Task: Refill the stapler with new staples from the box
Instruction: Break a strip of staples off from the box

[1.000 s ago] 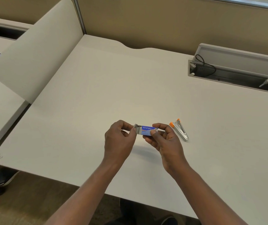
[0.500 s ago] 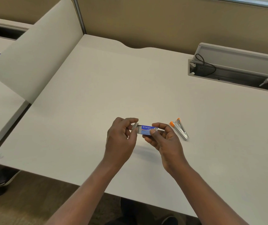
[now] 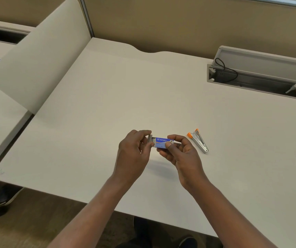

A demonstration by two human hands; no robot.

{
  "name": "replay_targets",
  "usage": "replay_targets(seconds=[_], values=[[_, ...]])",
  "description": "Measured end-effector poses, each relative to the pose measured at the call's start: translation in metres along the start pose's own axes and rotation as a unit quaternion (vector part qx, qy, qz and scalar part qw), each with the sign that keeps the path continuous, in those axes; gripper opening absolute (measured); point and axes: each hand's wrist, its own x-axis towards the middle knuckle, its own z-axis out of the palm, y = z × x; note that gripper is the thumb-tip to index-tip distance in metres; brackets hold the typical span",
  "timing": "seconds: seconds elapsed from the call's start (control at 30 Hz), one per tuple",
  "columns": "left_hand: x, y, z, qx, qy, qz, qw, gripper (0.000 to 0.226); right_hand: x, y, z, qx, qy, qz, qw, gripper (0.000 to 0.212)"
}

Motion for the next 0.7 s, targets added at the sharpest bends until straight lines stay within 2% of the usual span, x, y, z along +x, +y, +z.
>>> replay_targets(seconds=[0.17, 0.53, 0.6, 0.7], values=[[0.0, -0.004, -0.004, -0.107, -0.019, -0.108, 0.988, 0.024, 0.0, 0.0, -0.001, -0.008, 0.006, -0.002, 1.0, 0.015], [0.002, -0.011, -0.007, -0.153, -0.024, -0.14, 0.978, 0.023, -0.002, -0.002, 0.002, -0.007, 0.008, 0.003, 1.0, 0.015], [0.003, -0.011, -0.006, -0.19, -0.017, -0.179, 0.965, 0.019, -0.002, -0.002, 0.002, -0.006, 0.008, 0.004, 1.0, 0.015], [0.007, -0.012, -0.006, -0.268, -0.016, -0.258, 0.928, 0.011, -0.003, -0.002, 0.002, -0.008, 0.009, 0.006, 1.0, 0.015]])
